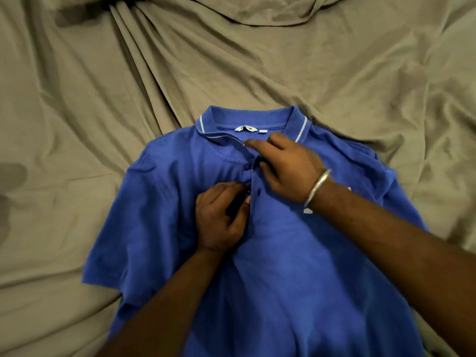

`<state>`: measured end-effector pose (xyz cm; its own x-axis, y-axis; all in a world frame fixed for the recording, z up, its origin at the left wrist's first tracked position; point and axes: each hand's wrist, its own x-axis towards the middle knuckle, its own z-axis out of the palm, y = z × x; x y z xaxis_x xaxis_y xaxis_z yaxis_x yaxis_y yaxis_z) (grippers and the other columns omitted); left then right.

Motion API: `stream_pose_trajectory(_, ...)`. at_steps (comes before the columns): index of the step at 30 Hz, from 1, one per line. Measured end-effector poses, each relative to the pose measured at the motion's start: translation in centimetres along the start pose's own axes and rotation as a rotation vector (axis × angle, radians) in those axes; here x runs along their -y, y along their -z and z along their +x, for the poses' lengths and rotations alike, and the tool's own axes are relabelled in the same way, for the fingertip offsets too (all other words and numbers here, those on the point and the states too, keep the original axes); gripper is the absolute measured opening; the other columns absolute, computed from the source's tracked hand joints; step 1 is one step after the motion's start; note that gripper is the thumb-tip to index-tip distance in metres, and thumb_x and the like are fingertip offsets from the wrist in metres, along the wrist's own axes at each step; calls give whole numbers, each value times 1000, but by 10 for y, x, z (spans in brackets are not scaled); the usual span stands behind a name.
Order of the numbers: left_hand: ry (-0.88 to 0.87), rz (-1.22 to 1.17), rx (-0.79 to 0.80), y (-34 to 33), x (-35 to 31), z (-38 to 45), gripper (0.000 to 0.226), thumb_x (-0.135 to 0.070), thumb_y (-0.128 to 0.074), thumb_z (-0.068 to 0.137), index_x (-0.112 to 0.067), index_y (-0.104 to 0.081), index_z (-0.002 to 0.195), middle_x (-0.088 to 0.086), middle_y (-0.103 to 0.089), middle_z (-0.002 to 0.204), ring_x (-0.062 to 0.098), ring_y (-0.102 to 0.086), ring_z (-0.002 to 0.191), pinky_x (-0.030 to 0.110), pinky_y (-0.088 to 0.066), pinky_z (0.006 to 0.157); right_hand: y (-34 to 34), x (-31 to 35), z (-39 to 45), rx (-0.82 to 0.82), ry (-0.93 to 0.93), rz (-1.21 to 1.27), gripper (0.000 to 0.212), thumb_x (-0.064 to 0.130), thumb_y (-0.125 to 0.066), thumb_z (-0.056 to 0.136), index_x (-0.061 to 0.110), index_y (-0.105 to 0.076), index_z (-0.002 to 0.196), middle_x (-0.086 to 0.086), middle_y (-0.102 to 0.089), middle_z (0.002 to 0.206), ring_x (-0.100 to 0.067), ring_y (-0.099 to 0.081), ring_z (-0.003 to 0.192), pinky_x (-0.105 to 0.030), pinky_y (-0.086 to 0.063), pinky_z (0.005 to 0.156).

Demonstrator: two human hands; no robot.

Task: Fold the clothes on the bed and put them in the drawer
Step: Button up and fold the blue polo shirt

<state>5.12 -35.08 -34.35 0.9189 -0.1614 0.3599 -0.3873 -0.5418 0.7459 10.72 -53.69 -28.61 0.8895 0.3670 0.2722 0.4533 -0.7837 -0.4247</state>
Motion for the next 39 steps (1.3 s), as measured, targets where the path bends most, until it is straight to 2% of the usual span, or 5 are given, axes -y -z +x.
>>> stream_pose_trajectory(7,-51,-9,-35,-2,3,0,22,-22,-65,88,-3,-73,94,6,-72,94,25,-69,84,43,-53,71,-13,26,-51,54,46,68,60,10,-44,73,20,-65,129,0,-58,138,-29,-62,93,-43,-49,71)
stream_pose_trajectory(19,3,-22,-96,0,-4,-1,16,-11,-77,78,-5,-75,93,3,-74,93,18,-70,86,30,-53,80,-25,9,-54,-97,-24,281,13,-1,-62,85,-1,-68,97,-15,-56,120,-25,-59,110,-39,-51,87)
stream_pose_trajectory(27,37,-1,-42,5,-10,5,8,-17,-78,82,-12,-78,88,-1,-74,92,8,-65,87,19,-47,84,-38,7,-62,-173,98,121,16,9,-40,97,11,-51,108,-16,-62,104,-39,-59,84,-49,-50,72)
stream_pose_trajectory(34,198,-113,62,12,-19,12,10,-22,-76,82,-20,-78,92,-15,-71,90,-1,-67,88,26,-53,85,-42,10,-61,-235,100,127,46,23,-29,107,-3,-67,99,-18,-64,94,-32,-55,82,-41,-48,72)
stream_pose_trajectory(39,397,-286,145,16,-29,21,13,-15,-79,82,-24,-78,92,-8,-77,90,7,-72,90,26,-55,86,-48,6,-63,-270,111,140,24,28,-33,107,14,-52,109,-15,-66,99,-31,-60,88,-41,-50,76)
